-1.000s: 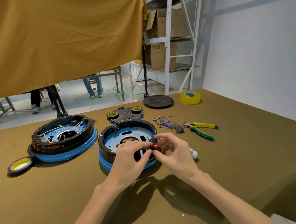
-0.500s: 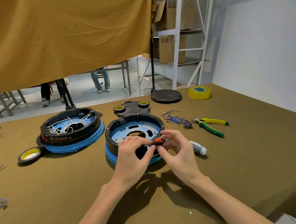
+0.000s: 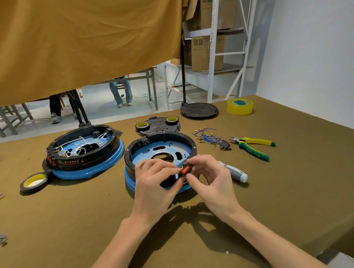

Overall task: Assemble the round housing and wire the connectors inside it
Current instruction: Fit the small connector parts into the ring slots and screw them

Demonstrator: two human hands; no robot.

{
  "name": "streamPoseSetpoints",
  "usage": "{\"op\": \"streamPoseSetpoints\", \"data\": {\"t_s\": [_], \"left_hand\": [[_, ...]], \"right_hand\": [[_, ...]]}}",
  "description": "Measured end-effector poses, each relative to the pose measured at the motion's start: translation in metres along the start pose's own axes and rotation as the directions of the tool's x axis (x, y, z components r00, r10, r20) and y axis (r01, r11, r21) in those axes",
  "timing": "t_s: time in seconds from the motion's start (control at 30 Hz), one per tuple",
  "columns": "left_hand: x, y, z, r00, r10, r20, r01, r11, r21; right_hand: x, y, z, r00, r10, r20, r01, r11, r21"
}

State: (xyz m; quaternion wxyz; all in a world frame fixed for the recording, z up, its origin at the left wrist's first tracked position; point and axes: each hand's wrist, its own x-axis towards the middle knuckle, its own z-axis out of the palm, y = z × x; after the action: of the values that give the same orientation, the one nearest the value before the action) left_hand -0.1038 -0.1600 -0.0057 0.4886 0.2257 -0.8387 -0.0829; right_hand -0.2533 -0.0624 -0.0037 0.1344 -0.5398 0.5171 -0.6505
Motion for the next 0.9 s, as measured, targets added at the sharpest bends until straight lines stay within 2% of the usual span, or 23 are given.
{"op": "streamPoseSetpoints", "data": {"t_s": [0.27, 0.43, 0.6, 0.73, 0.9], "left_hand": [[-0.004, 0.003, 0.000, 0.996, 0.067, -0.060, -0.061, 0.993, 0.101], [-0.006, 0.004, 0.008, 0.996, 0.082, -0.030, -0.076, 0.983, 0.166], [-0.005, 0.002, 0.011, 0.999, -0.029, 0.019, 0.026, 0.985, 0.168], [-0.003, -0.001, 0.008, 0.983, -0.149, 0.106, 0.129, 0.977, 0.172], [-0.002, -0.005, 0.004, 0.973, -0.154, 0.171, 0.120, 0.974, 0.194]], "right_hand": [[-0.002, 0.002, 0.001, 0.998, 0.007, 0.068, 0.000, 0.995, -0.101], [-0.002, 0.001, 0.005, 1.000, 0.006, 0.017, -0.002, 0.978, -0.209], [-0.003, 0.006, 0.002, 0.998, -0.005, -0.063, -0.013, 0.961, -0.277], [-0.001, 0.008, -0.001, 0.985, 0.011, -0.173, -0.055, 0.965, -0.256], [-0.001, 0.011, 0.001, 0.996, -0.016, -0.085, -0.017, 0.928, -0.373]]}}
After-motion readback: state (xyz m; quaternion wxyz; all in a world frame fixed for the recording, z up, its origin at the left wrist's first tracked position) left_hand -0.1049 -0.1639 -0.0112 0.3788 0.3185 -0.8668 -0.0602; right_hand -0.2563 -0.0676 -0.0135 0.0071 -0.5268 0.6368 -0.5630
